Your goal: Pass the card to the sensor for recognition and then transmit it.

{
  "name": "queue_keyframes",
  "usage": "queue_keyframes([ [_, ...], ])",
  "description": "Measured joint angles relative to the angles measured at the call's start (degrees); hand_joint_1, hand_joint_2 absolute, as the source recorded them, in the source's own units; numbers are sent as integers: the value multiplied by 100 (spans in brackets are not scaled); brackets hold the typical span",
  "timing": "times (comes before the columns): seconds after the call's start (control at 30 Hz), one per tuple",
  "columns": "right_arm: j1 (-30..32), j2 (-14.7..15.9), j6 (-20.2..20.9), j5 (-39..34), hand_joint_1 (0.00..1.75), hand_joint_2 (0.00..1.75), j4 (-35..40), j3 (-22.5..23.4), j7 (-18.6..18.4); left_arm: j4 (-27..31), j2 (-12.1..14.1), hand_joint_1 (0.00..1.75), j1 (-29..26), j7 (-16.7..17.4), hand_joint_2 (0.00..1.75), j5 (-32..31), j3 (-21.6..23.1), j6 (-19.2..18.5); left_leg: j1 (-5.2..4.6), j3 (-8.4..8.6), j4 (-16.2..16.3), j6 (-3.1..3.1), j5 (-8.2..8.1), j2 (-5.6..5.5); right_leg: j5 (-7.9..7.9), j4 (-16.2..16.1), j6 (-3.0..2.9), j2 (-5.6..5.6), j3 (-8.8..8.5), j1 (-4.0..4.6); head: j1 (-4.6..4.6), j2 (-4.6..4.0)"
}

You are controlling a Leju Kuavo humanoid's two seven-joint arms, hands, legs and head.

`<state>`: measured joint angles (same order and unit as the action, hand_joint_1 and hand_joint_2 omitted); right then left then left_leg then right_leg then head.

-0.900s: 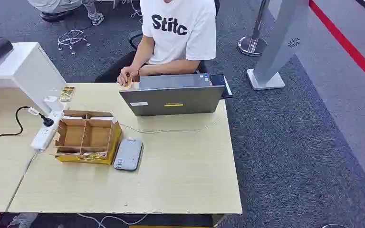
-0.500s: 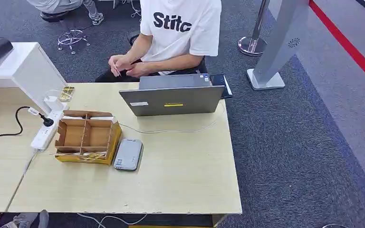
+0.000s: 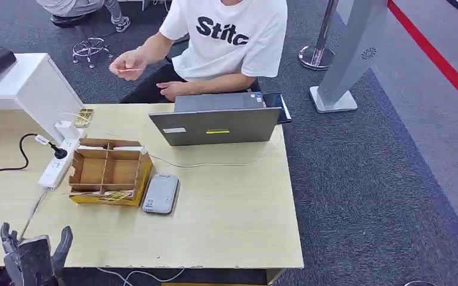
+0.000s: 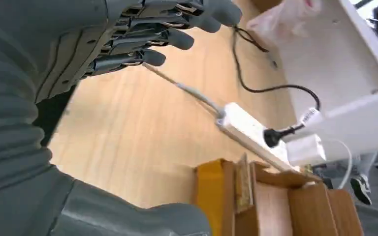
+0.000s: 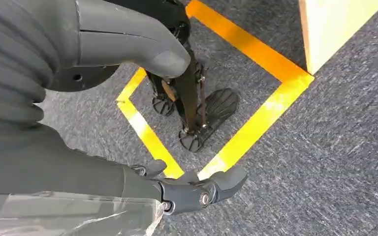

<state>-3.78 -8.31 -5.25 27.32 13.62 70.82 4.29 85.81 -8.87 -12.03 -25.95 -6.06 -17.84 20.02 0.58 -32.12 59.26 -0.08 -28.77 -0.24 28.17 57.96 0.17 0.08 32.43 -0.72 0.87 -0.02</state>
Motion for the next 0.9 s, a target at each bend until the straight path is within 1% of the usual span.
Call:
queue_keyframes([
  [0.2,-14,-2,-15,173,0,175,-22,2,-66,2,385,0,365,370,175,-1077,405,85,0,0,0,0,1,0,-1,0,-1,1,0,0,0,0],
  [0.4,-23,-4,-70,390,0,175,-50,0,-127,-22,861,0,764,757,175,-2094,742,131,0,0,0,-1,1,0,-1,1,-1,1,0,0,0,0],
  [0.9,-49,-50,-146,1015,0,175,-109,-68,-315,-463,2057,0,1789,1705,175,-4666,1478,531,1,1,0,-5,5,1,-2,3,-2,8,2,0,0,0],
])
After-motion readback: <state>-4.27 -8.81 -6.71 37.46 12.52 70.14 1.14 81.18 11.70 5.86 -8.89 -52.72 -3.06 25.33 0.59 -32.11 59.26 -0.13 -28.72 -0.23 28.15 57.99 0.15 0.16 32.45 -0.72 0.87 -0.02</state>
